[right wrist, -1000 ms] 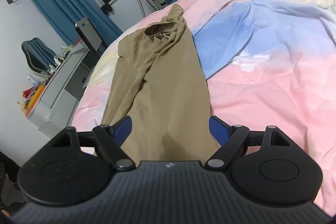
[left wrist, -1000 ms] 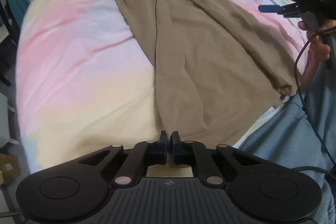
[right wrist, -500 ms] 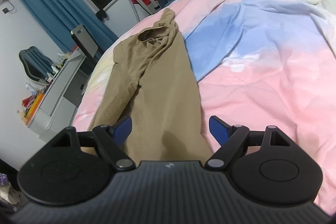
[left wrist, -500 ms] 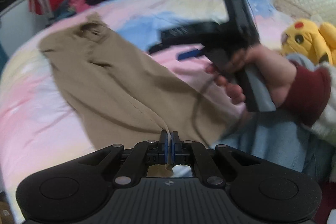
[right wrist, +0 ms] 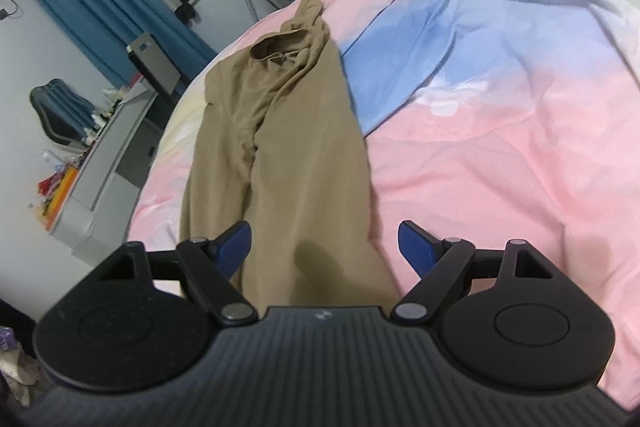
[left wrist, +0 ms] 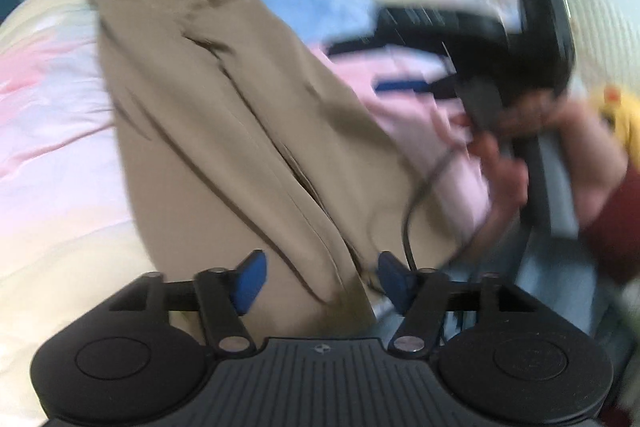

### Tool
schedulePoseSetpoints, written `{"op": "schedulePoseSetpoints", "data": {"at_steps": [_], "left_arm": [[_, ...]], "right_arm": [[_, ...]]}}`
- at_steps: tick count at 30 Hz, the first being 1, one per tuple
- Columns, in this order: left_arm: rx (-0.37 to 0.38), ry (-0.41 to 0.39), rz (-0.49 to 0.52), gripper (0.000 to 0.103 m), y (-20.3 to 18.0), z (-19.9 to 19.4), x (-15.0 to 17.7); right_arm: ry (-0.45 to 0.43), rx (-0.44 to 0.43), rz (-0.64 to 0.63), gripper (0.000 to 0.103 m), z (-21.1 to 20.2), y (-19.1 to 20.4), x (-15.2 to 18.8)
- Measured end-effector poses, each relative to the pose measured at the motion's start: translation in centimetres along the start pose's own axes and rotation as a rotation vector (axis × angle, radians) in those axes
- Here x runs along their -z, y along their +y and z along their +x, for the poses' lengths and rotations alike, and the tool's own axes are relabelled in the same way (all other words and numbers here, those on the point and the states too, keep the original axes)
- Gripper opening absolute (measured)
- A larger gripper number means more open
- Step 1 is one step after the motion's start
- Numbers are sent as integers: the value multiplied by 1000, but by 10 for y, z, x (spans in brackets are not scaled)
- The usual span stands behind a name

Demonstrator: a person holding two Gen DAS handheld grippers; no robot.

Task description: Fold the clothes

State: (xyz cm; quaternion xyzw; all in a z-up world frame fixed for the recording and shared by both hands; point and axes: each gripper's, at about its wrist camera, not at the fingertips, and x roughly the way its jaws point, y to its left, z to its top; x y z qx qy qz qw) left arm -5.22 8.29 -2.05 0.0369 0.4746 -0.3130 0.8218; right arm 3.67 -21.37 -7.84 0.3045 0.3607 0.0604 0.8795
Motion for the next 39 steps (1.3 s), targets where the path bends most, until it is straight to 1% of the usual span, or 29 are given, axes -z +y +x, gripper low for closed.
{"op": "schedulePoseSetpoints", "data": {"at_steps": [1, 3, 4, 6, 9, 11, 12, 15, 16, 19, 21, 23, 25, 26, 27, 28, 29, 30, 31, 32, 33, 34, 35, 37, 39], "left_arm": [[-11, -41, -39, 67, 7, -4, -1], [-50, -117, -120, 86, 20, -13, -3], [-75, -150, -163, 86, 28, -16, -4], [-111, -148, -244, 86, 42, -13, -7], [-133, -90, -355, 86, 63, -2, -9], [-141, -45, -407, 86, 71, 8, -10], [-133, -20, -422, 86, 74, 13, -9], [-63, 66, -445, 86, 80, 26, -7], [-57, 84, -443, 86, 79, 30, -7], [-40, 97, -431, 86, 75, 34, -5], [-21, 113, -425, 82, 74, 34, -3], [-10, 138, -397, 82, 69, 35, -1], [-3, 167, -357, 77, 62, 36, 0], [0, 181, -338, 71, 58, 36, 1], [-4, 190, -324, 64, 55, 36, 2], [-8, 198, -309, 61, 53, 36, 2], [-14, 206, -295, 54, 50, 35, 3], [-28, 204, -285, 42, 48, 33, 3], [-43, 197, -282, 34, 46, 31, 4], [-57, 189, -280, 20, 45, 29, 4], [-59, 175, -282, 11, 44, 24, 7], [-52, 144, -291, 9, 45, 17, 9], [-35, 98, -300, 6, 46, 7, 11], [0, 7, -318, 5, 48, -11, 15], [42, -104, -337, 4, 47, -35, 16]], "right_arm": [[1, 4, 0, 82, 0, 0, 0], [16, -1, 21, 82, 0, -5, 1], [25, -3, 32, 82, 0, -7, 2], [46, 2, 60, 82, 0, -12, 5], [77, 29, 94, 82, 0, -19, 10], [96, 66, 103, 81, 1, -23, 15], [105, 75, 111, 81, 2, -24, 18], [138, 55, 153, 82, 6, -30, 26], [148, 48, 167, 82, 7, -31, 28], [189, 32, 151, 82, 6, -27, 38], [244, 9, 151, 82, 4, -22, 46], [303, 5, 145, 82, 3, -15, 55], [366, 17, 77, 82, 0, -2, 65], [402, 20, 29, 81, -1, 5, 70], [437, 23, -18, 78, -2, 13, 75], [467, 34, -62, 71, -3, 19, 81], [476, 54, -119, 66, -4, 25, 84], [483, 75, -176, 60, -5, 31, 88], [480, 87, -188, 42, -7, 33, 86], [476, 97, -195, 26, -9, 34, 84], [472, 108, -201, 22, -11, 35, 82], [454, 104, -206, 18, -17, 35, 79], [435, 99, -210, 17, -24, 36, 75], [373, 62, -215, 16, -43, 37, 67], [305, 16, -206, 16, -66, 37, 54]]}}
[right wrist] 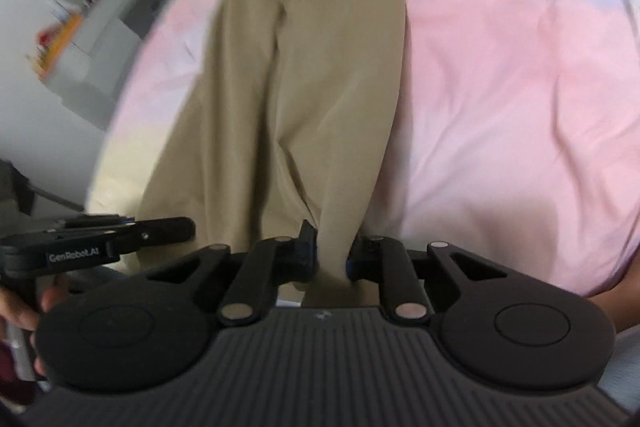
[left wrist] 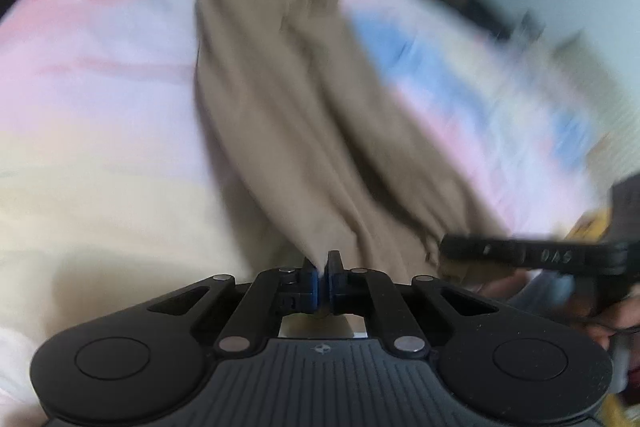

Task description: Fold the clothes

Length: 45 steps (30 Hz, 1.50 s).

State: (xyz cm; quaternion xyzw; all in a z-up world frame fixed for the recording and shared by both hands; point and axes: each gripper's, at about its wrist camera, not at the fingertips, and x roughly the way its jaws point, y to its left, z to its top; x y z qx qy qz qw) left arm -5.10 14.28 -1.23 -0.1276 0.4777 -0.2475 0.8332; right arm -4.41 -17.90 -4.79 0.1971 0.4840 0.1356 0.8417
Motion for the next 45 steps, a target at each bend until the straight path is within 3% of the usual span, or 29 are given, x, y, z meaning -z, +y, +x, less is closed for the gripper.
{"op": "schedulePoseSetpoints", "data": {"at_steps": [4, 7, 17, 21, 28, 36, 39, 45], "left_arm": [[110, -194, -29, 4, -6, -47, -1], [141, -269, -18, 4, -17, -80, 0], [185, -349, 66, 4, -78, -143, 54], [157, -383, 91, 4, -88, -138, 45], [69, -441, 98, 4, -79, -107, -45], [-61, -410, 89, 5, -34, -10, -145], [-80, -385, 33, 5, -4, 36, -162], [-191, -323, 51, 5, 33, 121, -173]], "right_arm": [[-136, -85, -34, 15, -51, 3, -13], [-200, -145, -58, 15, -81, 5, -13], [-270, -285, -27, 15, -140, -7, 22], [-306, -274, -10, 15, -137, -13, 6], [-370, -238, 0, 15, -92, -8, -72], [-368, -124, -15, 16, 11, -16, -163], [-341, -94, -19, 16, 50, -25, -175], [-281, 20, -121, 16, 119, -36, -184]]}}
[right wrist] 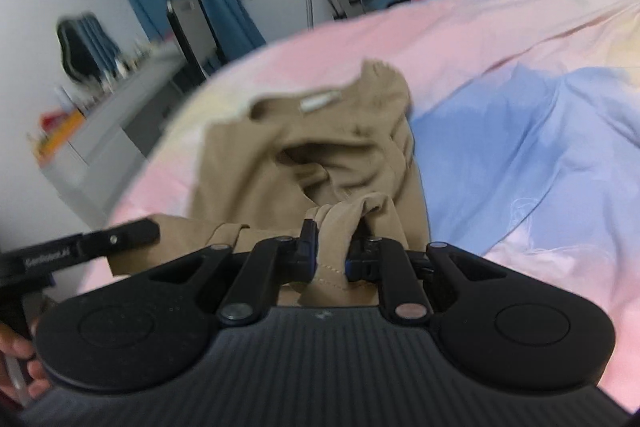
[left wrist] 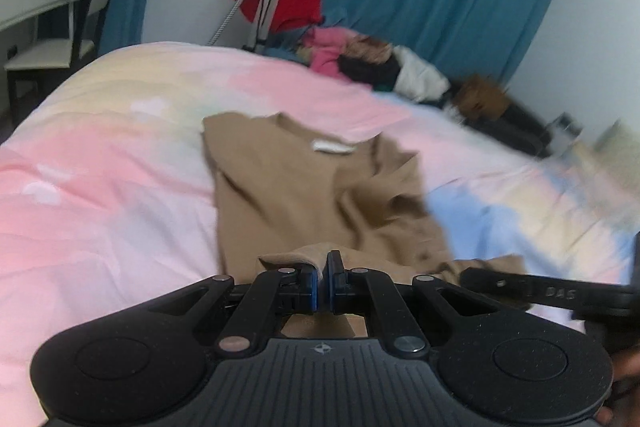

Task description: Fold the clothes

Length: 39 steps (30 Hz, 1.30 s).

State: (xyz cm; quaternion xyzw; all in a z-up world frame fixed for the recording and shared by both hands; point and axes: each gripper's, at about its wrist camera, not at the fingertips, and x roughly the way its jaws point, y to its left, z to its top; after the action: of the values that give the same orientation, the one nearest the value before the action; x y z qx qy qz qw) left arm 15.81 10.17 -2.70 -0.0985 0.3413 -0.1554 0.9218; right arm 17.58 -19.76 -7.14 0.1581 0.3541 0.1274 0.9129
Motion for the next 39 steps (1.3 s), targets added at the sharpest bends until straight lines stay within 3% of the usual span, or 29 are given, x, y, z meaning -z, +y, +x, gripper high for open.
{"op": "schedulePoseSetpoints", "data": {"at_steps": [5, 10, 12, 13, 15, 17, 19, 21, 24, 29, 33, 35, 39], "left_arm": [[-29, 65, 5, 6, 15, 41, 9], [-43, 49, 47, 10, 7, 37, 12], [-41, 40, 55, 32, 1, 28, 13], [-50, 30, 62, 37, -4, 22, 13], [-67, 10, 76, 55, -12, 10, 15], [-65, -12, 80, 66, -20, -7, 18], [-64, -36, 83, 76, -28, -24, 20], [-73, -68, 74, 96, -35, -43, 23], [-52, -51, 34, 99, -43, -72, 31], [-1, 60, -120, 102, -44, -95, 51], [16, 154, -242, 102, -34, -89, 69], [41, 213, -354, 101, -23, -79, 79], [99, 305, -561, 97, 2, -58, 100]], "right_arm": [[30, 5, -28, 17, 24, -6, 3], [30, 1, -21, 18, 24, -6, 2], [18, 5, -38, 20, 18, -2, 3], [13, 4, -47, 24, 15, 0, 4], [-9, -3, -66, 39, 6, 6, 6], [-52, -15, -89, 66, -5, 14, 7], [-104, -15, -116, 78, -21, 23, 10], [-155, -9, -141, 81, -38, 31, 14], [-204, -8, -161, 81, -62, 41, 21], [-243, 18, -208, 81, -92, 51, 34], [-253, 36, -199, 81, -102, 52, 39], [-250, 32, -173, 81, -105, 51, 42], [-182, -5, -35, 81, -104, 41, 45]]}}
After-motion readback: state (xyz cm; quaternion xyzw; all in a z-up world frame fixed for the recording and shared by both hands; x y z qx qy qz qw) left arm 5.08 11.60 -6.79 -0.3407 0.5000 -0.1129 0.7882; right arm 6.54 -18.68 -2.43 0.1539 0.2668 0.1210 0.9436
